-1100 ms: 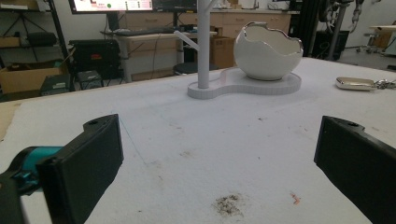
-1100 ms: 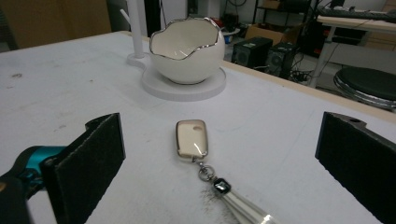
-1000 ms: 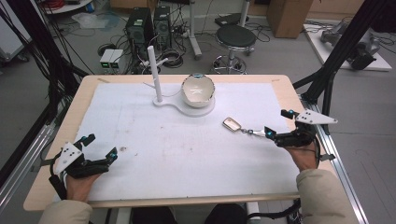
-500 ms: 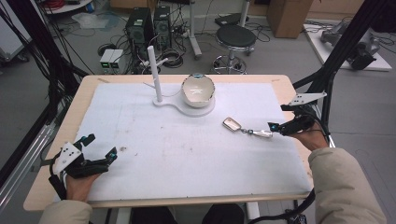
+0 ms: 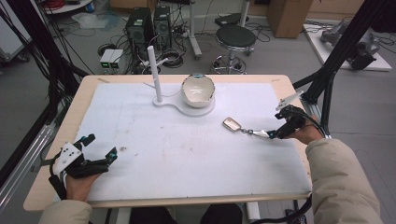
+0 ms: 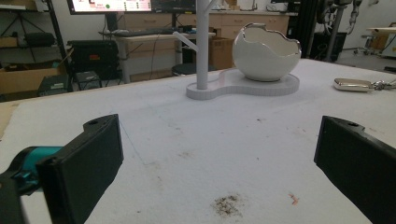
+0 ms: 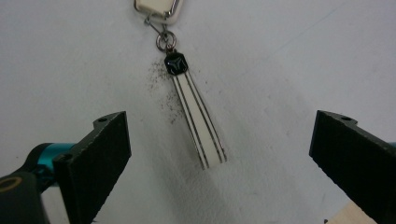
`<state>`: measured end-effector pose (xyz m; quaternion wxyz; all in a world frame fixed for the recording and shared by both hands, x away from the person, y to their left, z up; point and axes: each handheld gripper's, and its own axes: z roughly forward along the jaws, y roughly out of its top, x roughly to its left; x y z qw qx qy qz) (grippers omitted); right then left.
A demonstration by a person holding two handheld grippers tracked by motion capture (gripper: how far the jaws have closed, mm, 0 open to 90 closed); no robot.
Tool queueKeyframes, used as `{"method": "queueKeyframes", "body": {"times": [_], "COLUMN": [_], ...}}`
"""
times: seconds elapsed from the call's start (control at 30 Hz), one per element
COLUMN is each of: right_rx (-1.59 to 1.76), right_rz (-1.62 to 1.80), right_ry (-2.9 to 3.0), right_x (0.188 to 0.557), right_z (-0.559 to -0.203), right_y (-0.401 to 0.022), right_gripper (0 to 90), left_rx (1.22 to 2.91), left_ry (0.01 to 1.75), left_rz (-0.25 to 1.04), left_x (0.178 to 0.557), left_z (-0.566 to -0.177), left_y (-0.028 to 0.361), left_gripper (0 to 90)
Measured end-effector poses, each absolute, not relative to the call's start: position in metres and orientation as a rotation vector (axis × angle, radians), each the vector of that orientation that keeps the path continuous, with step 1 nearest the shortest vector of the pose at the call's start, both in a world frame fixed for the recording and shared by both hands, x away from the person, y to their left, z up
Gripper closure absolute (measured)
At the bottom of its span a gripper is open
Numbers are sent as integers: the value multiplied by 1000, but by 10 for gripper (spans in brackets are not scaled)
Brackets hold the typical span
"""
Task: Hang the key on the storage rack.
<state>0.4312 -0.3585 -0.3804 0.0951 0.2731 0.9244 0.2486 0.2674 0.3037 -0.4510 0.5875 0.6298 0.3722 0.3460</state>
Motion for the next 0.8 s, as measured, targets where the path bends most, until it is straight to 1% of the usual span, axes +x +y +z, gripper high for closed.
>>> {"method": "queueKeyframes", "body": {"times": [0.27,0.4,0.43,0.47,0.57,0.63,0.67,0.7,0.8], "right_rx": [833,820,824,824,839,834,834,839,836], "right_rz": [644,593,598,598,542,514,514,504,491], "right_ry": [2812,2849,2859,2859,2884,2887,2887,2888,2891], "right_x": [438,440,441,441,443,444,444,444,446], "right_z": [-393,-398,-399,-399,-401,-403,-403,-402,-402], "right_y": [-355,-354,-353,-353,-352,-351,-351,-351,-351], "right_gripper": [68,146,185,185,323,364,364,384,469], "left_rx": [1468,1467,1467,1468,1468,1470,1469,1469,1470], "left_ry": [865,868,868,866,866,865,866,868,870], "left_rz": [812,809,811,811,812,811,809,808,808], "left_x": [267,267,267,268,267,267,267,268,268], "left_z": [-451,-451,-451,-451,-451,-451,-451,-451,-451], "left_y": [303,303,303,303,303,303,303,303,303], "left_gripper": [17,17,17,17,17,17,17,17,17]}}
